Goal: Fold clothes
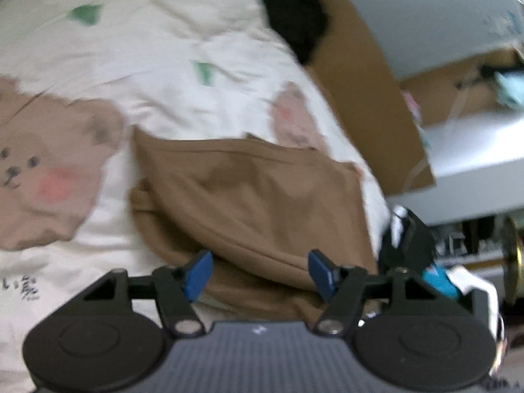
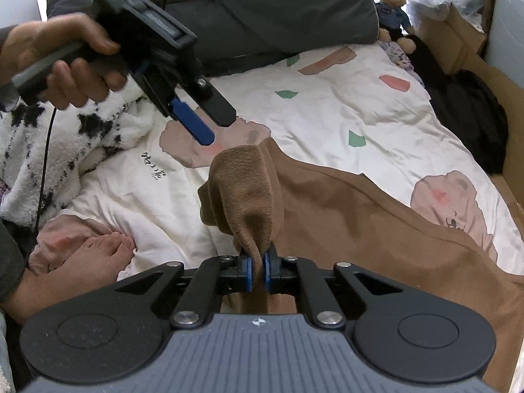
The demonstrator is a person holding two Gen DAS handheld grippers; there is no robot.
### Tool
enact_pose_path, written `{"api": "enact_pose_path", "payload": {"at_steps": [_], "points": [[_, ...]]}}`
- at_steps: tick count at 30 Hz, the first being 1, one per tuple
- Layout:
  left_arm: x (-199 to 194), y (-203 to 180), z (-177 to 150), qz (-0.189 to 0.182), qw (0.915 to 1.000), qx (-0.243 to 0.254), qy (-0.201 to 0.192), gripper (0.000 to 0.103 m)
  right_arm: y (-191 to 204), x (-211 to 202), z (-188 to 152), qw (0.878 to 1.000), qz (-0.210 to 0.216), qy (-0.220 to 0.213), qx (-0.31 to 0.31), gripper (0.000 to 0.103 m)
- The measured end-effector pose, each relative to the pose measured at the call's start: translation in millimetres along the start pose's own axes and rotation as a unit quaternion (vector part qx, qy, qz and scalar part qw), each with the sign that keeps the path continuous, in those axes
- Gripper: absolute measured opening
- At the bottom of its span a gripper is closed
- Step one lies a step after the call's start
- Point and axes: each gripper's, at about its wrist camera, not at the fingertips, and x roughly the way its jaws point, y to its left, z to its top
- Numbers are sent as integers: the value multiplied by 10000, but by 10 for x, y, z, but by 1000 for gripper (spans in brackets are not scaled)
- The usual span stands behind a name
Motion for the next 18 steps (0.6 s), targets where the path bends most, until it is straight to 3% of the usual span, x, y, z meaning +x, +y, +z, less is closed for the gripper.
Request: {"api": "enact_pose_path", "payload": {"at_steps": [6, 9, 18], "points": [[153, 334, 4, -75, 9964, -842, -119, 80, -13, -37, -12, 10000, 3, -70, 40, 7], [248, 468, 56, 117, 9929, -1178, -151, 81, -11, -34, -16, 10000, 25, -59, 40, 7], [499, 717, 129, 170, 9877, -1546, -161, 82, 88, 18, -3, 9998, 150, -43, -111, 7]]}}
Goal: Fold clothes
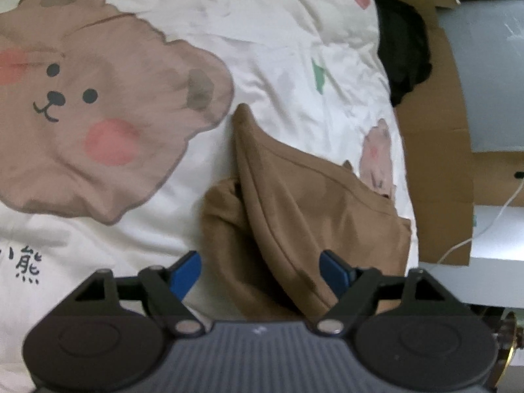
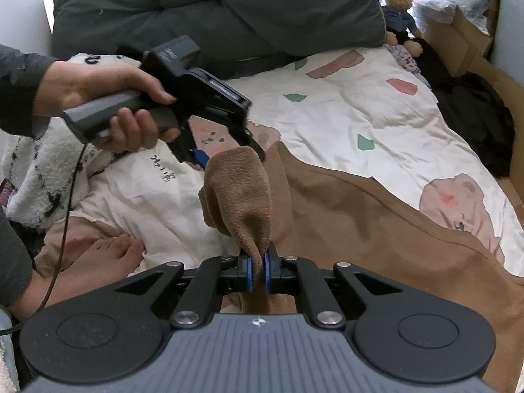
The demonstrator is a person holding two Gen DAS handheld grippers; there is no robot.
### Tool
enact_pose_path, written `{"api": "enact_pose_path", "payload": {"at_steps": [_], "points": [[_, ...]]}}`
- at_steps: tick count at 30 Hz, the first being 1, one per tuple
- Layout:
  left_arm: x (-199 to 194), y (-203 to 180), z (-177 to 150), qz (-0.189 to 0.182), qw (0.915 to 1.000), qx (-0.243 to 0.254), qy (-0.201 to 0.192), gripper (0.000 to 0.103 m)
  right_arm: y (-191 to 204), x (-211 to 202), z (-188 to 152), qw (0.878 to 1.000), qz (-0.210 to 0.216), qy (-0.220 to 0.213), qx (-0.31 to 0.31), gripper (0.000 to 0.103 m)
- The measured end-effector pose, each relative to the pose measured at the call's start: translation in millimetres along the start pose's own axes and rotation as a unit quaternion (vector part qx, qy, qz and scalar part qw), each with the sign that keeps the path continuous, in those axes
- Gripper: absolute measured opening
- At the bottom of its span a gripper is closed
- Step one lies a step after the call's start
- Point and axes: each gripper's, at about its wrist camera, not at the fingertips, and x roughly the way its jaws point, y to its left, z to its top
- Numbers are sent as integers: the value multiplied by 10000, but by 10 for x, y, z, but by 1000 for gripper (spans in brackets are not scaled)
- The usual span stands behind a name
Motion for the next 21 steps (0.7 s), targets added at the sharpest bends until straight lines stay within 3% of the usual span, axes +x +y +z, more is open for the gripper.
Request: {"api": "enact_pose_path", "payload": {"at_steps": [9, 17, 19, 21], "points": [[201, 250, -48, -43, 9990, -433, 85, 82, 66, 55, -4, 9999, 92, 73, -41, 7], [351, 223, -36, -395, 9987, -243, -197, 77, 109, 42, -11, 9999, 155, 56, 37, 7], [358, 190, -18, -470, 9985, -181, -207, 61, 109, 33, -27, 9999, 148, 38, 55, 7], [348, 137, 4, -579, 9981, -26, -202, 15, 112, 23, -37, 9999, 154, 14, 75, 7]]}}
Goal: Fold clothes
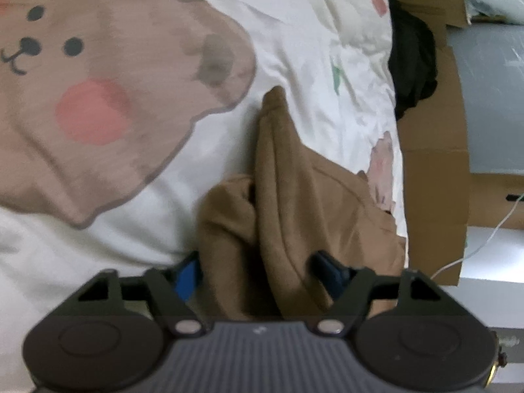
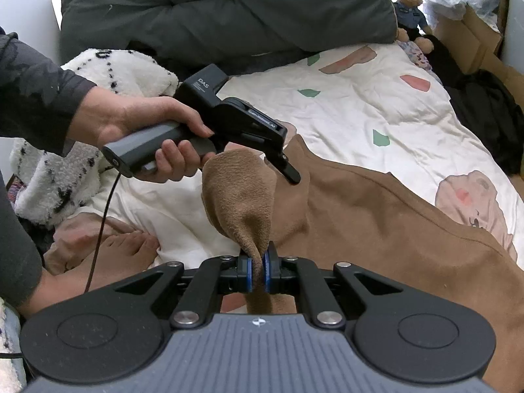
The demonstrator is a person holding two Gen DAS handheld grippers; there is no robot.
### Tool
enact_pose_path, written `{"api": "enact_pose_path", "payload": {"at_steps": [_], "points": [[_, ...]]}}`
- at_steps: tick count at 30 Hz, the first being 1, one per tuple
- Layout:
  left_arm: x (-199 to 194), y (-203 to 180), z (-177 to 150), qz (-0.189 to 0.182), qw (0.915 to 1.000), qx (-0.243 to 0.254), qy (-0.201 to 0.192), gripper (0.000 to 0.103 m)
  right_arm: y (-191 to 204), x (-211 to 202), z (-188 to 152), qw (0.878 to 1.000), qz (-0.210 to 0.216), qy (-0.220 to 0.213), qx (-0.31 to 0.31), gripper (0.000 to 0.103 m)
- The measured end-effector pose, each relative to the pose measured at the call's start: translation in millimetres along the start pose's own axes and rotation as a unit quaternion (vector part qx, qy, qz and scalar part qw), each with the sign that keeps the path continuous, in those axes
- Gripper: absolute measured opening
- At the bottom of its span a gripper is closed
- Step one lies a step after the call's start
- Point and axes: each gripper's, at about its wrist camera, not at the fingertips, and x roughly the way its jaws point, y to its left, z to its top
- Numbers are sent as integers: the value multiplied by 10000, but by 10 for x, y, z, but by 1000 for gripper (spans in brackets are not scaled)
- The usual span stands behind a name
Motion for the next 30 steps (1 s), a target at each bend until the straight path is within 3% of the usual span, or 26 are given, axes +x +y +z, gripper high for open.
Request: {"api": "enact_pose_path", "payload": {"at_steps": [8, 19, 30], "points": [[-149, -250, 20, -336, 9987, 356, -162, 12, -17, -118, -45, 9999, -27, -93, 55, 7], [-280, -987, 22, -744, 9934, 841, -223, 11, -87, -461, -148, 9981, -20, -562, 262, 7], [75, -1707, -50, -752, 9862, 1471, 109, 11, -419, -794, -479, 9919, -273, -921, 830, 7]]}}
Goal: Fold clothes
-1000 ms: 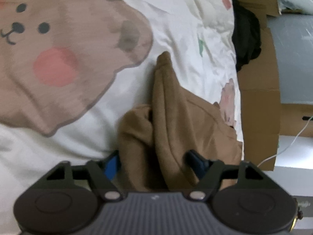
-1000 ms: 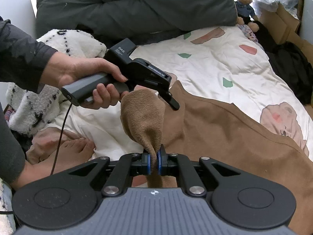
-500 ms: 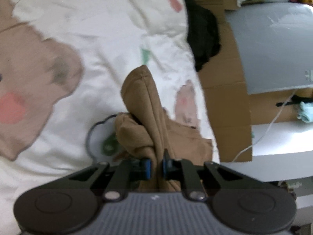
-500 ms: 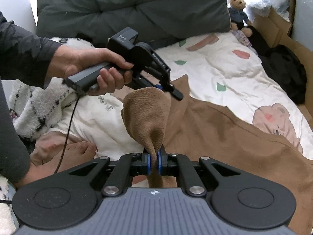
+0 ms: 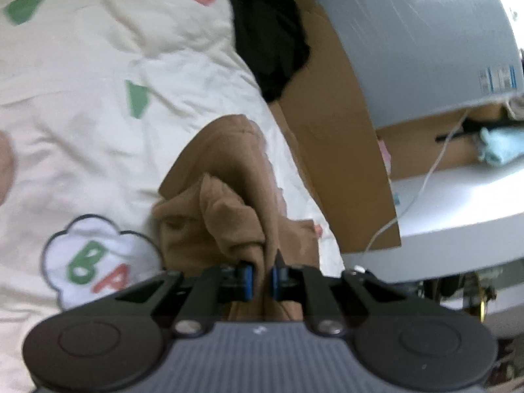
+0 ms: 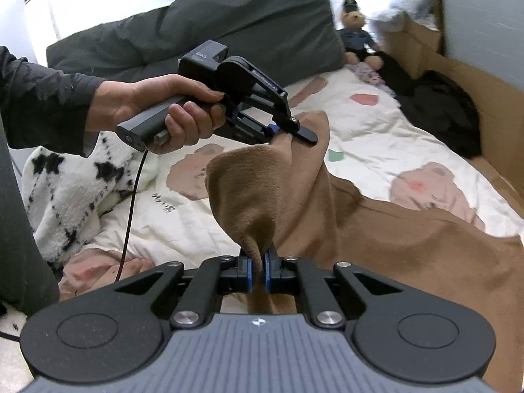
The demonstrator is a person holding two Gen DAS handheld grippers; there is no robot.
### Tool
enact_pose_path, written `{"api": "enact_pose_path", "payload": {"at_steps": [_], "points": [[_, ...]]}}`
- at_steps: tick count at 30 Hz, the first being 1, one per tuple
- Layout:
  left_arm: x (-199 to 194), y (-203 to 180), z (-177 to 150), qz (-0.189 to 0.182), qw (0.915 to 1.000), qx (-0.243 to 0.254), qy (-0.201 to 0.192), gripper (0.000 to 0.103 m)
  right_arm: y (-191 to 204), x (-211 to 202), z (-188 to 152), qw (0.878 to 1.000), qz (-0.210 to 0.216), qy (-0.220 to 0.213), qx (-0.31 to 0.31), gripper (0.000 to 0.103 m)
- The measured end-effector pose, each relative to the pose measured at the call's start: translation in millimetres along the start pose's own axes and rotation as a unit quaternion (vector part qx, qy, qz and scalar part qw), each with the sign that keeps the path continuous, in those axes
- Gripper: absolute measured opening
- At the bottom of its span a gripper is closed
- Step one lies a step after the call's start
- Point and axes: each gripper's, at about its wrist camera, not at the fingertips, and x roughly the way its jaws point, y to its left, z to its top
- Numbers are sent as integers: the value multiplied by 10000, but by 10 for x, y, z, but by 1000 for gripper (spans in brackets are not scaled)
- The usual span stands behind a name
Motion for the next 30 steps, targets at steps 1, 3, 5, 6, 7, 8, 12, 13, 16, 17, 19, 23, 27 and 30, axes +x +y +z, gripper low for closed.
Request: {"api": "enact_pose_path", "payload": {"at_steps": [1, 3, 5, 6, 7, 8, 12, 13, 16, 17, 19, 23, 27, 30], "points": [[51, -92, 9, -35, 9999, 101, 37, 11, -28, -25, -15, 10000, -24, -19, 40, 7], [81, -159, 8, -52, 9998, 172, 67, 11, -122, -113, -67, 9997, -103, -105, 219, 7], [182, -279, 19, -64, 9996, 264, 108, 11, -189, -171, -101, 9991, -167, -172, 336, 7], [243, -338, 24, -42, 9994, 312, 151, 11, -235, -212, -127, 9987, -210, -217, 420, 7], [302, -395, 30, -18, 9992, 361, 196, 11, -276, -247, -151, 9981, -250, -255, 493, 7], [348, -444, 35, 24, 9988, 410, 252, 11, -307, -274, -176, 9977, -283, -282, 550, 7], [533, -629, 57, 193, 9967, 623, 482, 11, -404, -362, -273, 9955, -385, -332, 798, 7], [581, -676, 62, 228, 9961, 673, 532, 11, -418, -382, -293, 9949, -416, -330, 855, 7], [713, -824, 53, 296, 9932, 908, 663, 11, -429, -474, -351, 9942, -546, -340, 865, 7], [733, -853, 43, 320, 9926, 940, 695, 11, -442, -501, -376, 9936, -619, -347, 880, 7], [825, -955, 24, 427, 9903, 1062, 783, 11, -487, -539, -420, 9912, -765, -368, 1010, 7], [1006, -1078, 43, 522, 9882, 1161, 856, 11, -557, -605, -505, 9887, -811, -518, 1150, 7], [1219, -1171, 36, 592, 9866, 1220, 905, 11, -733, -680, -596, 9848, -879, -582, 1379, 7], [1446, -1226, 10, 576, 9862, 1262, 908, 11, -928, -742, -703, 9780, -1010, -654, 1703, 7]]}}
